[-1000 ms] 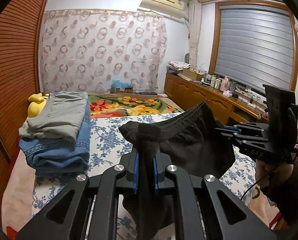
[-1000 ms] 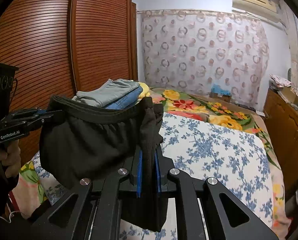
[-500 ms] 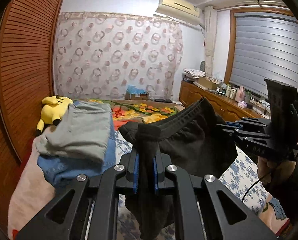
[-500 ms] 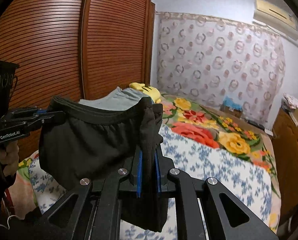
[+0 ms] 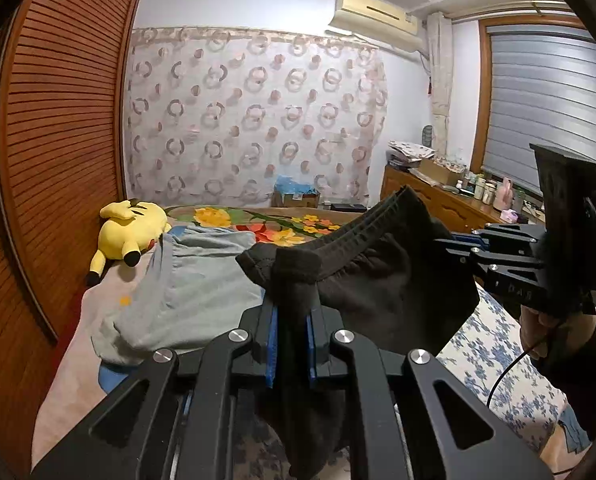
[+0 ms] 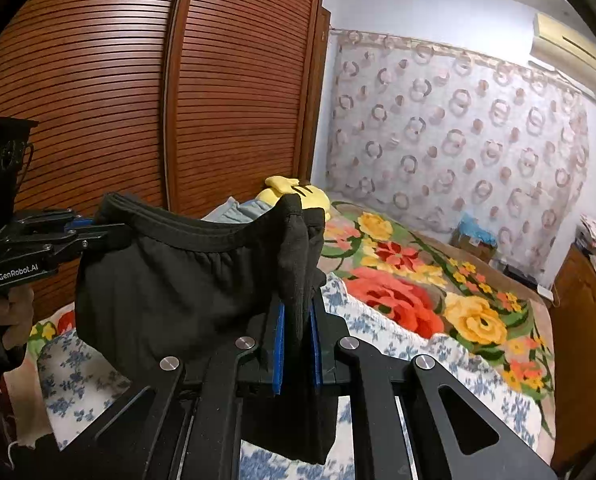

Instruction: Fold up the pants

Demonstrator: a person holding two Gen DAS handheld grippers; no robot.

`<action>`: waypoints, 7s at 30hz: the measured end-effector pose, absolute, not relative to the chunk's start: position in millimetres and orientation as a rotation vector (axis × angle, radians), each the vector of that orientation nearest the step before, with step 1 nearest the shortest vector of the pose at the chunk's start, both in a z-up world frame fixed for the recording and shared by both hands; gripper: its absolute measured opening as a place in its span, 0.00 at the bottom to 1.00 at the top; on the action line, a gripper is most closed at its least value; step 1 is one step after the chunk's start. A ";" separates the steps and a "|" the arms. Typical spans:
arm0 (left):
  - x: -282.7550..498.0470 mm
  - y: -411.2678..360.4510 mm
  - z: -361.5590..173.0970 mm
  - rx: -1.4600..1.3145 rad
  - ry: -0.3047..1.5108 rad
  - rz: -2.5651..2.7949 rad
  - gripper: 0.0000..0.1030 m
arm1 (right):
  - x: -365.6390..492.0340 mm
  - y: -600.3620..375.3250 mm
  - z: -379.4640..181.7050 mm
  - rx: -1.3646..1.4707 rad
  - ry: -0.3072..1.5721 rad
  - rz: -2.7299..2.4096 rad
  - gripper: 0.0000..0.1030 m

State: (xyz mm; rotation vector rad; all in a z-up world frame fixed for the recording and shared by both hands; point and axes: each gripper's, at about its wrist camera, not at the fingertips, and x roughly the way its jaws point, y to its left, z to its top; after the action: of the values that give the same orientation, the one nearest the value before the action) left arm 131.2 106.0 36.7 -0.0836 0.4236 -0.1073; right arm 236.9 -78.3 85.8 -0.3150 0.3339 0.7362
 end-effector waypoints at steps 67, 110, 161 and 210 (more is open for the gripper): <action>158.1 175.9 -19.6 -0.254 0.470 0.225 0.12 | 427.9 42.3 33.1 -0.355 0.498 0.974 0.32; 99.7 162.6 0.3 -0.136 0.484 0.254 1.00 | 296.3 -28.0 38.8 -0.229 0.435 0.935 0.64; 51.5 4.4 -10.7 -0.003 0.591 -0.108 0.99 | 74.0 -206.2 24.3 -0.026 0.440 0.477 0.76; 27.0 -20.1 62.5 -0.010 0.410 -0.092 1.00 | 15.6 -249.7 66.1 0.007 0.290 0.316 0.79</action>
State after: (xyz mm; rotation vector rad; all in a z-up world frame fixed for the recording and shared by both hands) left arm 27.0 -20.1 62.5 -0.0105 0.4102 -0.0921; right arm 15.6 -249.7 66.1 0.0075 0.2904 0.3162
